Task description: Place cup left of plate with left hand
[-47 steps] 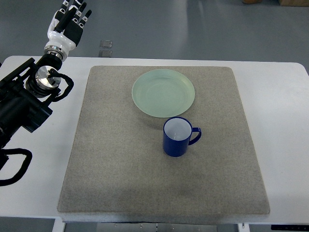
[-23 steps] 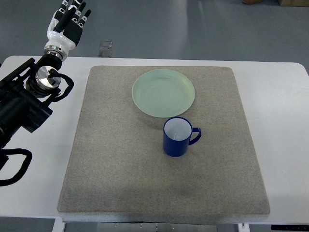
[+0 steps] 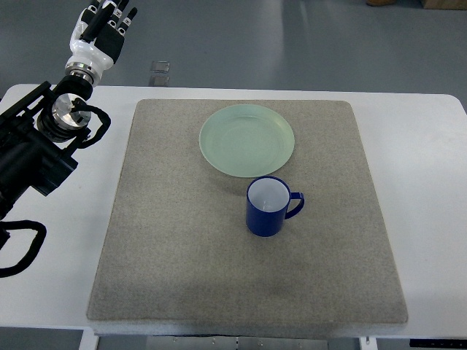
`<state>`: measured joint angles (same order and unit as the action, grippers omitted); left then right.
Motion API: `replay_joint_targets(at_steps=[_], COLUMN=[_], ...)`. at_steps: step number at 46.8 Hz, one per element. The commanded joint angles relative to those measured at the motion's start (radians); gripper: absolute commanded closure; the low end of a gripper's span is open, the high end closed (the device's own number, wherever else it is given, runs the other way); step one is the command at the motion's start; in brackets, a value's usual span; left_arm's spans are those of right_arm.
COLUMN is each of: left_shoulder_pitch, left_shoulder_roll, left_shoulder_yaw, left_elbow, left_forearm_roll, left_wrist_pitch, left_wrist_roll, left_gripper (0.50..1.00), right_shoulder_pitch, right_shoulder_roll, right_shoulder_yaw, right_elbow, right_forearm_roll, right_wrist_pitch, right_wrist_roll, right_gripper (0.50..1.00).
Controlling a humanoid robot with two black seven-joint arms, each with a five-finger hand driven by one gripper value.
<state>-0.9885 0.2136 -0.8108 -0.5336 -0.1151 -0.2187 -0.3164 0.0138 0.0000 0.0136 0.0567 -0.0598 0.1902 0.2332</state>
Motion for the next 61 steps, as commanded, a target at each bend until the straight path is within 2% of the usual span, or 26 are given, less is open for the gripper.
replay_joint_targets(at_steps=[1, 12, 24, 31, 45, 61], left_shoulder_pitch=[-0.002, -0.013, -0.016, -0.012, -0.007, 0.021], left_shoulder_roll=[0.004, 0.059, 0.145, 0.194, 0.273, 0.34], left_shoulder_yaw=[0.033, 0.108, 0.263, 0.294, 0.367, 0.459], left_elbow=[-0.037, -0.198, -0.367, -0.413, -0.411, -0.411], left_forearm_roll=[0.002, 0.014, 0.087, 0.179, 0.345, 0.495], left_wrist_pitch=[0.007, 0.064, 0.035, -0.063, -0.392, -0.392], left_wrist_roll=[-0.001, 0.007, 0.007, 0.007, 0.007, 0.007], left_gripper=[0.504, 0.506, 0.506, 0.506, 0.506, 0.504], right_shoulder_pitch=[0.0, 0.0, 0.0, 0.0, 0.0, 0.0], right_shoulder_roll=[0.0, 0.0, 0.0, 0.0, 0.0, 0.0], right_shoulder_yaw=[0.0, 0.0, -0.001, 0.0, -0.001, -0.001], right_elbow=[0.0, 0.0, 0.0, 0.0, 0.0, 0.0], right_forearm_roll=[0.0, 0.0, 0.0, 0.0, 0.0, 0.0], right_wrist_pitch=[0.0, 0.0, 0.0, 0.0, 0.0, 0.0], right_wrist_roll=[0.0, 0.0, 0.0, 0.0, 0.0, 0.0], right_gripper=[0.568, 0.568, 0.568, 0.568, 0.568, 0.568])
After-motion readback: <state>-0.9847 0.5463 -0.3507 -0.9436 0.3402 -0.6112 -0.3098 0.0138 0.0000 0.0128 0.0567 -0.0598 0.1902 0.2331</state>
